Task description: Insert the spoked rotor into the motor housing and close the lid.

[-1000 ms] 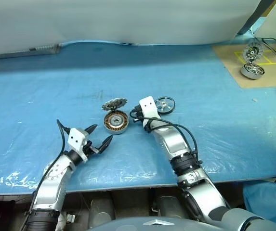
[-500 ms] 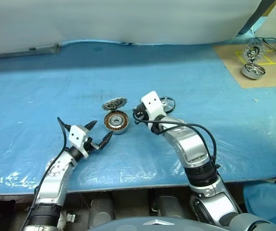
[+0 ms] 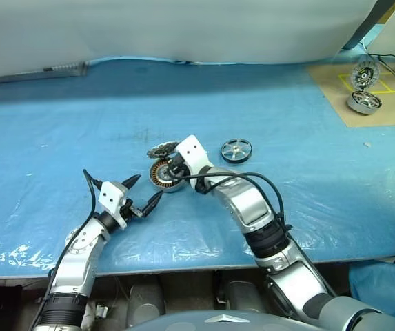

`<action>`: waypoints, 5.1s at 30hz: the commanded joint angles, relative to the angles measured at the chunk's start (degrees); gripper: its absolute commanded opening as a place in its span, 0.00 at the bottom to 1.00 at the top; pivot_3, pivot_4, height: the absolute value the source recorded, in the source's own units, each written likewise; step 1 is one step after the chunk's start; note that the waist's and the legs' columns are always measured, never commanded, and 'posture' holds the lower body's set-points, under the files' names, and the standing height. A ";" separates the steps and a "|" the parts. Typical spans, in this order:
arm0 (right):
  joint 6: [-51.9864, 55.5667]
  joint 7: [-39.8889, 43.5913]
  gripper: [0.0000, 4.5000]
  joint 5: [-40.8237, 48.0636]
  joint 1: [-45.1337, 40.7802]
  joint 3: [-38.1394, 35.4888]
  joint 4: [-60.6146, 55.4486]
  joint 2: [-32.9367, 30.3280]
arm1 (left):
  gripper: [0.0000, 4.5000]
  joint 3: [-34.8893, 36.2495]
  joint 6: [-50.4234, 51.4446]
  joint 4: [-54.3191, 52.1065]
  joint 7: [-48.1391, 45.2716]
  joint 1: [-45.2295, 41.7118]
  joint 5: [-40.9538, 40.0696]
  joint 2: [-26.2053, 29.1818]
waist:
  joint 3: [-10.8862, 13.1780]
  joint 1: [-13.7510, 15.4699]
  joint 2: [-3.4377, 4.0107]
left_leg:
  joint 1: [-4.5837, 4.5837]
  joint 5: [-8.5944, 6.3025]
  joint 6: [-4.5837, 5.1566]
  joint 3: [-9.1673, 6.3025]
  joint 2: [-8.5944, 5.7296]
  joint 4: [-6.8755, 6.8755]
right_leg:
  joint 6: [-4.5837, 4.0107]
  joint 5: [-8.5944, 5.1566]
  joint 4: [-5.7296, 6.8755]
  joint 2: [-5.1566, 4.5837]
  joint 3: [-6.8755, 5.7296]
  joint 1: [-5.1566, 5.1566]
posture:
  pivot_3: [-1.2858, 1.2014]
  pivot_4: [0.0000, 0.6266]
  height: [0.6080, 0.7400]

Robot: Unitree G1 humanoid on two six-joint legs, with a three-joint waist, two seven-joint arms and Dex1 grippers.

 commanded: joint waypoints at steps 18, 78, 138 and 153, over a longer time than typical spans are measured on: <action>-2.78 2.04 0.12 0.12 0.49 1.16 3.21 1.07 | 1.00 0.29 0.30 -2.53 0.20 0.27 -0.65 0.46 | 0.00 0.01 0.00 | 0.00 0.00 0.00 0.00 0.01 0.01 | 0.00 0.00 0.03 0.00 0.00 0.00 | 0.52 0.24 1.00; -0.30 3.31 0.00 0.65 -1.71 0.35 -0.17 0.63 | 1.00 -0.82 -1.60 -0.91 1.15 1.11 -0.10 0.28 | -0.01 0.09 -0.01 | 0.01 0.00 0.00 0.00 0.02 0.05 | 0.00 0.01 0.05 0.00 0.00 0.01 | 0.52 0.24 1.00; 0.19 6.64 0.00 2.23 -1.67 -0.22 -0.49 -0.60 | 1.00 -1.32 -1.31 -0.03 2.23 -0.45 0.73 -0.74 | -0.02 0.12 -0.03 | 0.02 0.00 0.00 0.00 0.02 0.07 | -0.01 0.01 0.07 0.00 0.00 0.04 | 0.52 0.24 1.00; -0.17 8.96 0.00 2.75 -1.48 1.87 1.91 -0.67 | 1.00 -0.79 -2.30 1.27 1.60 -0.03 0.64 -0.33 | -0.02 0.08 -0.03 | 0.02 0.00 0.00 0.00 0.03 0.07 | -0.01 0.01 0.07 0.00 0.00 0.04 | 0.52 0.24 1.00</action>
